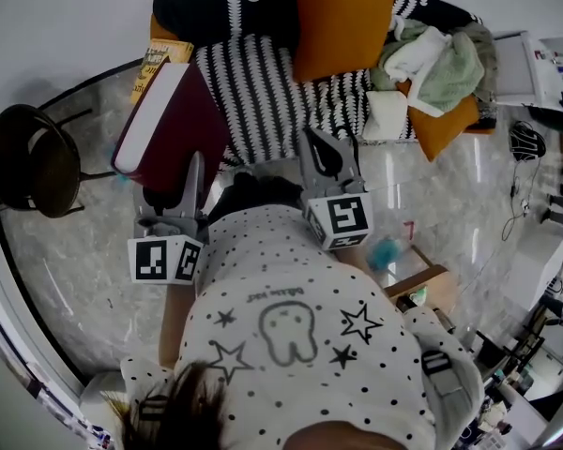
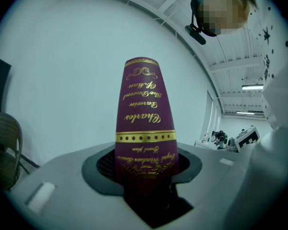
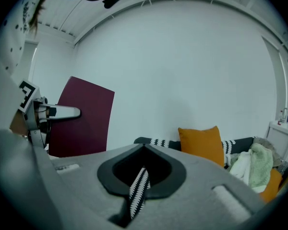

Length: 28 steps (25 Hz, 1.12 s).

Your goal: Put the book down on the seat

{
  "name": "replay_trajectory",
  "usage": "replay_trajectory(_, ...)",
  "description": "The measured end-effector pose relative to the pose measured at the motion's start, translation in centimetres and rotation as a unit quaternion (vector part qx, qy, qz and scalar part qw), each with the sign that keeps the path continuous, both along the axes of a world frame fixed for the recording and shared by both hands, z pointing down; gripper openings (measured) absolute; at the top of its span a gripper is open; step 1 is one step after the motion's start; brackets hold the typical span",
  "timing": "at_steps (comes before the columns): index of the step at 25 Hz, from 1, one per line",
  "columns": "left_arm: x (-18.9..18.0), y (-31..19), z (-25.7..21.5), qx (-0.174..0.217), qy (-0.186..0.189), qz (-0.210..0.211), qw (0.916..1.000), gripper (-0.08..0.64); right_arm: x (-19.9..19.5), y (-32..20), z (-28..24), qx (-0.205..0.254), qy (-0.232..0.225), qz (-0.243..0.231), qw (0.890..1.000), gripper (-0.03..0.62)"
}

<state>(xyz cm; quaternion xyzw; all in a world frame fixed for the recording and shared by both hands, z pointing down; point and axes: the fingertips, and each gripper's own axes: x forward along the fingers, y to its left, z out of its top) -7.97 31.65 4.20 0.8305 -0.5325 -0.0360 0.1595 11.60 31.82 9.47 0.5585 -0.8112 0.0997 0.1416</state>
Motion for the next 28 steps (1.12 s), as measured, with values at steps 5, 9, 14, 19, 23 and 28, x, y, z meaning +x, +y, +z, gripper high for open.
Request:
replay_trajectory(5,-2.0,-1.5,0.9,-0.009,0.001,-0.001,1.0,0.227,-1.7,-1.4,0.7,-0.005,0.005,0.0,1.0,0.002)
replay_trajectory(9,-2.8,-2.1,1.6,-0.014,0.003,-0.003,0.9999,0.227,-2.2,-1.9,1.2,-0.01,0.008,0.001,1.0,0.002)
replay_trajectory(14,-1.9,-1.7,1.0,-0.011,0.004,-0.01,0.9999,0.227,-1.5,-1.8,0.6,-0.005,0.008,-0.008,1.0,0.002)
replay_trajectory(19,-3.1,-3.8,1.4,-0.011,0.005,-0.032,0.9994,0.228,-2.6,-4.9,0.8,-0.006,0.007,-0.027,1.0,0.002)
replay_trajectory(23,-3.4,-4.8,1.2,-0.008,0.003,-0.048,0.9988,0.227,-2.8,-6.3,0.8,-0.005,0.008,-0.044,0.999,0.002)
replay_trajectory(28,-2.6,-6.3,1.3,-0.009,0.004,-0.077,0.997,0.227,-1.7,-8.8,0.9,-0.008,0.01,-0.066,0.998,0.002)
